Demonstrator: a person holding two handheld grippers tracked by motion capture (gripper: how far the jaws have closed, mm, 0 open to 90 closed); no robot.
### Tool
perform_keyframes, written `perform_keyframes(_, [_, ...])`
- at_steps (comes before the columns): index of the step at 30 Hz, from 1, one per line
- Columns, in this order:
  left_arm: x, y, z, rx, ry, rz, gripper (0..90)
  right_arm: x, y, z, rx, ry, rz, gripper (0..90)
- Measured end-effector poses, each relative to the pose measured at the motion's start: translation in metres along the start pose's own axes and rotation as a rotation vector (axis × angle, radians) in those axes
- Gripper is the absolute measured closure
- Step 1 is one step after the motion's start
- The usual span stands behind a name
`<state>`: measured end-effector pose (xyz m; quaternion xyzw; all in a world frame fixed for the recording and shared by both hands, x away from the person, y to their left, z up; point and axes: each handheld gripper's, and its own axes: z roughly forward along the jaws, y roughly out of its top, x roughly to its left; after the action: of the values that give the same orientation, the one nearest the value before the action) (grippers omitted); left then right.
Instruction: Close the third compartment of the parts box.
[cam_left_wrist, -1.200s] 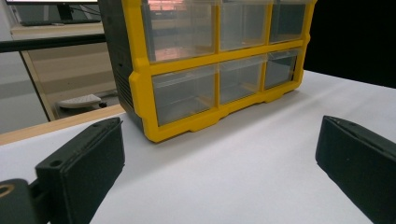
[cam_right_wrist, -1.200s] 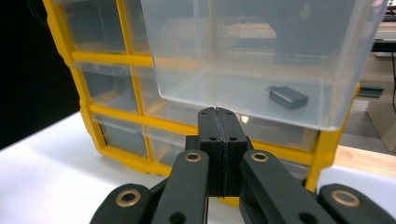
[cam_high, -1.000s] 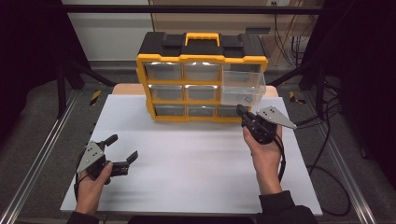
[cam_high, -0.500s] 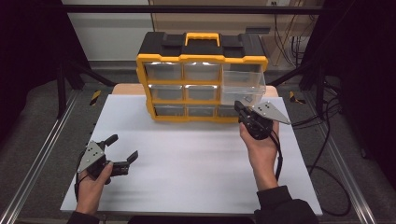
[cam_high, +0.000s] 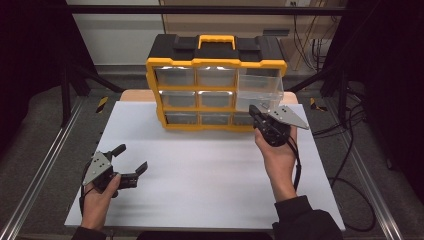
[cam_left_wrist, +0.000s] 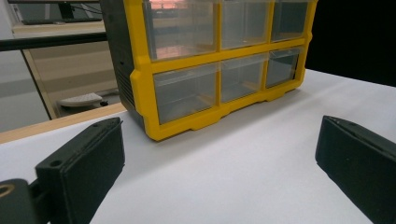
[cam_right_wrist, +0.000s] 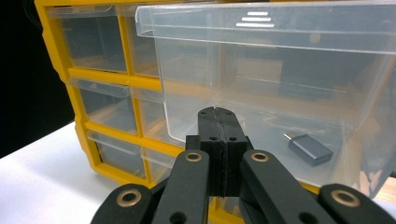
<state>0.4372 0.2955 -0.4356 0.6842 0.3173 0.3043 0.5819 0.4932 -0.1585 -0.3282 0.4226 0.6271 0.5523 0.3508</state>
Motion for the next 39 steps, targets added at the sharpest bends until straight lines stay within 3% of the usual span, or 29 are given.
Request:
perform_keyframes(17, [-0.0004,0.0,0.0018,0.006,-0.002,0.012,1.3,0.001,0.0073,0.0049,0.026,0.006,-0.019,90.0])
perform_keyframes(30, [0.0004,0.0005,0.0013,-0.001,-0.006,0.008,1.3,0.0007,0.0097,0.0052,0.026,0.002,-0.002,90.0])
perform_keyframes(39, [0.0005,0.0012,0.0013,-0.004,-0.008,0.007,1.3,-0.003,0.0088,0.0033,0.005,-0.036,0.01,90.0])
